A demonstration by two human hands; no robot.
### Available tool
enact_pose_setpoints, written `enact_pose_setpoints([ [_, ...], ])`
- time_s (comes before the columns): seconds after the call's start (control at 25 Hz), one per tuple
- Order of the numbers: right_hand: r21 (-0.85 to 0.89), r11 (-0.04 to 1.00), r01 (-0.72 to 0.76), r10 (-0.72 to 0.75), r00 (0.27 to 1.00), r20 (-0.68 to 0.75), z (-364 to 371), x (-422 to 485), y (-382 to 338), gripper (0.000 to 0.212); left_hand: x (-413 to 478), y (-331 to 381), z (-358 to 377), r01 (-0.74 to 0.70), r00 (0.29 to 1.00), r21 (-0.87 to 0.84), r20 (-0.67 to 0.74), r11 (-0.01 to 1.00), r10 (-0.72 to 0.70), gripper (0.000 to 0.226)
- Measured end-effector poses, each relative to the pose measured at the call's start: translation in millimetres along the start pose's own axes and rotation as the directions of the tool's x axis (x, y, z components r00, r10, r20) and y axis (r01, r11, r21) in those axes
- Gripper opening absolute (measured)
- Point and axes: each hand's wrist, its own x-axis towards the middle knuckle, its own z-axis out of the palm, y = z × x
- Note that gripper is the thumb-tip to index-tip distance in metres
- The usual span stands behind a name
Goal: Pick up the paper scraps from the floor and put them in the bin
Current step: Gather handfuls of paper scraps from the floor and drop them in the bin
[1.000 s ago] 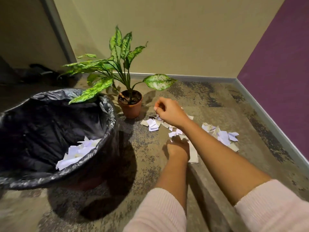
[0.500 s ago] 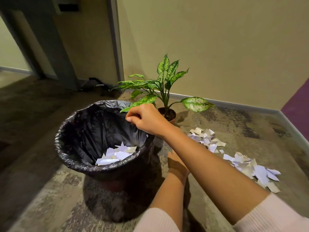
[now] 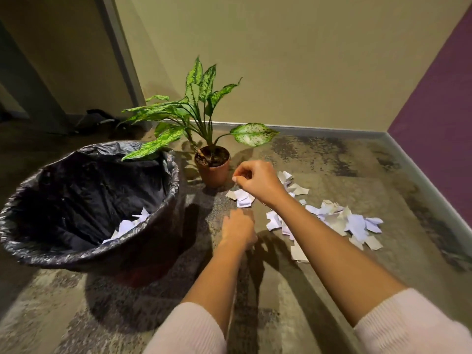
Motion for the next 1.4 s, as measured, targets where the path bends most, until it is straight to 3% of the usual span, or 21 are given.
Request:
enact_pose_setpoints([
  [0.28, -0.164, 0.928, -0.335, 0.346, 0.937, 0.044, -37, -47, 138, 0.009, 39, 43, 24, -0.111, 0.994, 0.019, 0.021, 0.994, 0.111, 0.054],
  [0.52, -0.264, 0.878, -0.399, 0.436, 0.895, 0.097, -44, -82, 192, 0.009, 51, 69, 40, -0.121, 0.993, -0.062, 0.004, 0.991, 0.122, 0.061],
  [0.8, -0.268, 0.857, -0.44, 0.48, 0.871, 0.106, -34, -104, 214, 0.016, 50, 63, 61, -0.106, 0.992, -0.096, 0.064, 0.99, 0.113, 0.094],
  [0.96, -0.33, 0.849, -0.413, 0.454, 0.889, 0.053, -37, -110, 233, 0.036, 59, 75, 73, -0.12, 0.987, -0.027, 0.1, 0.992, 0.122, 0.136],
  [1.12, -0.433, 0.791, -0.432, 0.462, 0.886, -0.039, -58, -111, 262, 0.072, 67, 88, 96, -0.101, 0.984, -0.006, 0.15, 0.995, 0.1, 0.157],
  [1.28, -0.417, 0.718, -0.557, 0.58, 0.81, -0.085, -84, -113, 296, 0.103, 77, 95, 111, -0.074, 0.992, 0.01, 0.104, 0.997, 0.072, 0.16],
  [1.4, -0.406, 0.63, -0.662, 0.725, 0.689, 0.001, -103, -112, 321, 0.125, 92, 93, 107, -0.048, 0.993, -0.026, 0.107, 0.998, 0.051, 0.159],
])
